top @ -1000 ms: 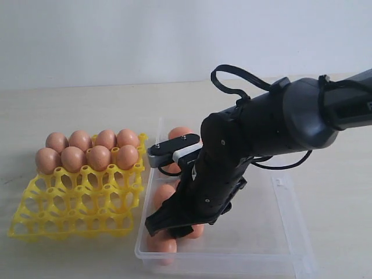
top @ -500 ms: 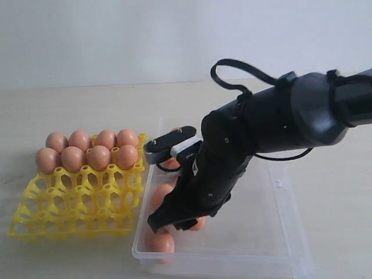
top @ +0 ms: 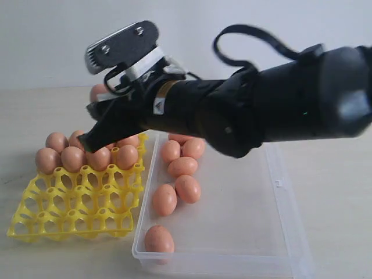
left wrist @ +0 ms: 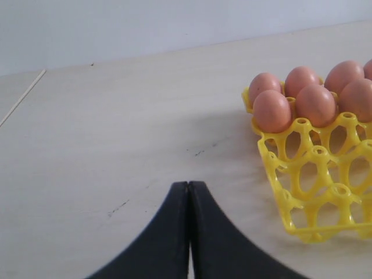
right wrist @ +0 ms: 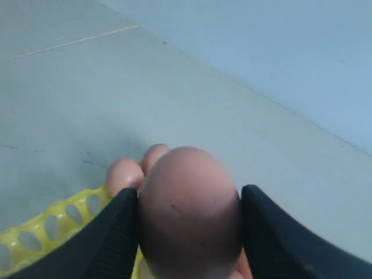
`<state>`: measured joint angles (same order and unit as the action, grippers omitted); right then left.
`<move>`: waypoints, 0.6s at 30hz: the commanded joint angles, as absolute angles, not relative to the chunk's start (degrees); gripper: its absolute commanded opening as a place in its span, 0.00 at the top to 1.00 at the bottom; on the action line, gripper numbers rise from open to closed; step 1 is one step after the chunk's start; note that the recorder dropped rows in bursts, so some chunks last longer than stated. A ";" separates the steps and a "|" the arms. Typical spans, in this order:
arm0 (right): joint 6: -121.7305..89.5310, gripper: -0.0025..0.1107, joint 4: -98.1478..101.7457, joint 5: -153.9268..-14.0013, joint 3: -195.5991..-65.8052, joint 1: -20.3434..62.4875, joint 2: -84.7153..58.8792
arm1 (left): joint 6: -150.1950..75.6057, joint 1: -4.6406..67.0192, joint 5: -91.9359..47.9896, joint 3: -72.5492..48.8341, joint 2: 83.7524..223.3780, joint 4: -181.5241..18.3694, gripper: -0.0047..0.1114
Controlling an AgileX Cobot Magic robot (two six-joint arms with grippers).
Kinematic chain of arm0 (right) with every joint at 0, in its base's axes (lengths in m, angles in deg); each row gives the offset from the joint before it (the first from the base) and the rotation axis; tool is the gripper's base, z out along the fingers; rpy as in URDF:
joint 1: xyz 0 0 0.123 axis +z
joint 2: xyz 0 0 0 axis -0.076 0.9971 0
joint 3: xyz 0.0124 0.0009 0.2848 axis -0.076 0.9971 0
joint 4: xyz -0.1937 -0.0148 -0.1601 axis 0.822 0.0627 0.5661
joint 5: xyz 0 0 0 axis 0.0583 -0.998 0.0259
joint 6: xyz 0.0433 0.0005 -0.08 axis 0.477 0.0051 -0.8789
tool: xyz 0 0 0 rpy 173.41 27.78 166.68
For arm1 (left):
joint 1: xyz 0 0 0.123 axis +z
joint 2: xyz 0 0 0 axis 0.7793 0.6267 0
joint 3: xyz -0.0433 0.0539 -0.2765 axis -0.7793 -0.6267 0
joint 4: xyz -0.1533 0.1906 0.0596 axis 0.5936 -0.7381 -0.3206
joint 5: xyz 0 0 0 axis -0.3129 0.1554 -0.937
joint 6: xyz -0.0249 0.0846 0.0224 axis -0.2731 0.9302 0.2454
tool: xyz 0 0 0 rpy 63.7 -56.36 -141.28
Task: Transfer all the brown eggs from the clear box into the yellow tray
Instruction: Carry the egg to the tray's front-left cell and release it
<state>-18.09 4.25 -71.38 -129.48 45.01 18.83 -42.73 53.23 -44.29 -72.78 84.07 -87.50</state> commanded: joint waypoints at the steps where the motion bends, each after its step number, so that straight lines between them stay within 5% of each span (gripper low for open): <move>1: -11.04 0.98 12.68 -68.53 -136.51 47.89 27.05 | -43.03 52.90 -43.76 -72.55 83.75 -87.36 0.96; 18: 0.64 0.98 17.09 -74.81 -158.59 52.97 45.38 | -43.03 52.90 -43.76 -72.55 83.75 -87.36 0.96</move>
